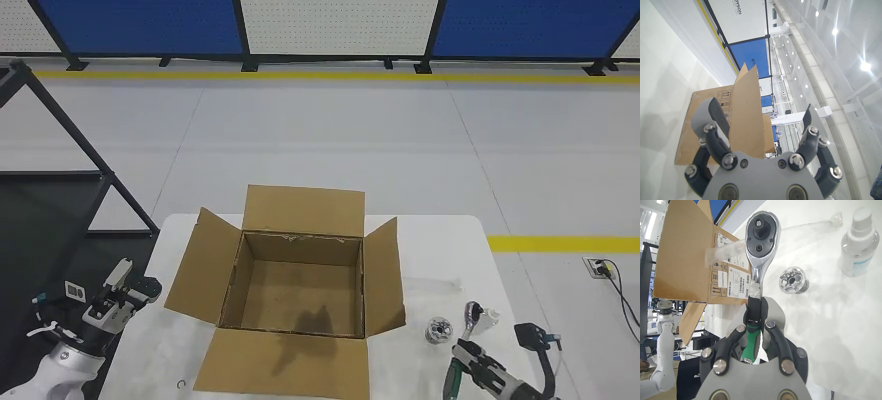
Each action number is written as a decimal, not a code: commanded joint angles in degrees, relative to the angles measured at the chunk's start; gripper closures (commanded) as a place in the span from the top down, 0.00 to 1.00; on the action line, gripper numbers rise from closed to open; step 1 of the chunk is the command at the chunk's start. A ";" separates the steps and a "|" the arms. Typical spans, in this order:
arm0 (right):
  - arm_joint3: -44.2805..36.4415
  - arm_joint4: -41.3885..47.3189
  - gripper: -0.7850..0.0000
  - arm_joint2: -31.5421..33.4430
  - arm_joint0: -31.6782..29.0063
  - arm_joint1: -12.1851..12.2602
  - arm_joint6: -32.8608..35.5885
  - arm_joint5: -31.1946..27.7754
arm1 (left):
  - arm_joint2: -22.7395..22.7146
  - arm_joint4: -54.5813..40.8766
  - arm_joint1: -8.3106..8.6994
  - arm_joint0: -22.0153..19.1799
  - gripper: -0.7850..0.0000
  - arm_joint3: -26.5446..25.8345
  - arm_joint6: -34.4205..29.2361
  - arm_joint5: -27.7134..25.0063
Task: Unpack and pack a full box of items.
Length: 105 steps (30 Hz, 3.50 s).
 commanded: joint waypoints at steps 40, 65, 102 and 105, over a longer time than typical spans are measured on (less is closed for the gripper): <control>18.00 -22.59 0.00 -23.74 20.64 1.67 6.75 21.23 | -1.96 -0.97 -0.03 2.64 1.00 -1.54 3.50 -0.04; 7.81 -16.80 0.47 -19.42 12.95 2.77 2.70 19.83 | -2.25 -1.74 -0.07 3.09 1.00 -1.85 3.62 -0.02; 3.54 33.61 1.00 -8.78 12.49 2.46 -8.66 12.18 | -0.27 2.19 0.27 2.19 1.00 -5.35 1.88 6.16; 3.80 33.65 1.00 -8.64 12.72 2.48 -8.99 12.74 | -0.08 3.14 0.36 2.70 1.00 -5.51 1.25 7.13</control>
